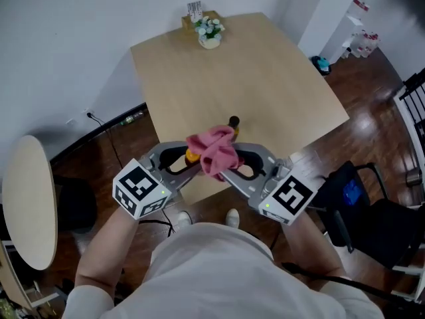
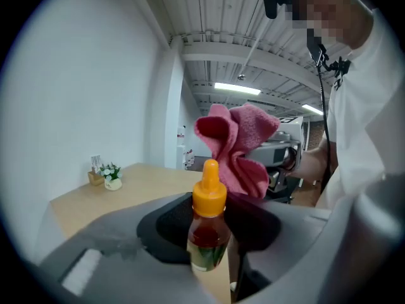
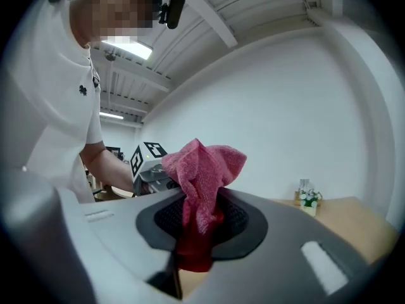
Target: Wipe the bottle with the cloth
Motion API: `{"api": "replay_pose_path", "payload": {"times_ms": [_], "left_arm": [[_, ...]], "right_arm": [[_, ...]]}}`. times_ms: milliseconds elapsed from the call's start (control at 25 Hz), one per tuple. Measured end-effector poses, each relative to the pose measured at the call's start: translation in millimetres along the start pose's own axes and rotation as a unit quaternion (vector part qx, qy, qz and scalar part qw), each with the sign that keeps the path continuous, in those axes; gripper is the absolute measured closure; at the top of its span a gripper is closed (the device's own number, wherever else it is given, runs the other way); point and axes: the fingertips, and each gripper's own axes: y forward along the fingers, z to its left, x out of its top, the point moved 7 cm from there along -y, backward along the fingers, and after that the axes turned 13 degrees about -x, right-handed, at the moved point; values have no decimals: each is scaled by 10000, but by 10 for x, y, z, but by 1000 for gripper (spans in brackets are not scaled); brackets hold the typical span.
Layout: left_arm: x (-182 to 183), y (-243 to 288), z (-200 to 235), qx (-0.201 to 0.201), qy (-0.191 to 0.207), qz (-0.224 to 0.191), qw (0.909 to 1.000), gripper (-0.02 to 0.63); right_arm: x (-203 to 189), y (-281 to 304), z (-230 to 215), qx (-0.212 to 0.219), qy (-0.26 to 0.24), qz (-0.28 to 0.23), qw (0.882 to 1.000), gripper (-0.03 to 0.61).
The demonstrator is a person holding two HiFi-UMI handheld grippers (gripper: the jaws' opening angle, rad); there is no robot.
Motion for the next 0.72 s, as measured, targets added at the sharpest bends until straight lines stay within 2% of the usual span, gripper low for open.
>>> {"api": "replay_pose_path", "payload": {"times_ms": [320,520,720], "left_arm": [[130,-218,-225,129,-96,-253,9995,453],[315,-328,-242,263,-286,-538,9978,453],[439,-389,-207,375,-314,-660,9966,453]], "right_arm": [[-444,149,31,440,149,396,9981,491],[-906,147,35,474,334,855,9946,491],[-1283,104,-16,377,473,1247,9903,491]]}}
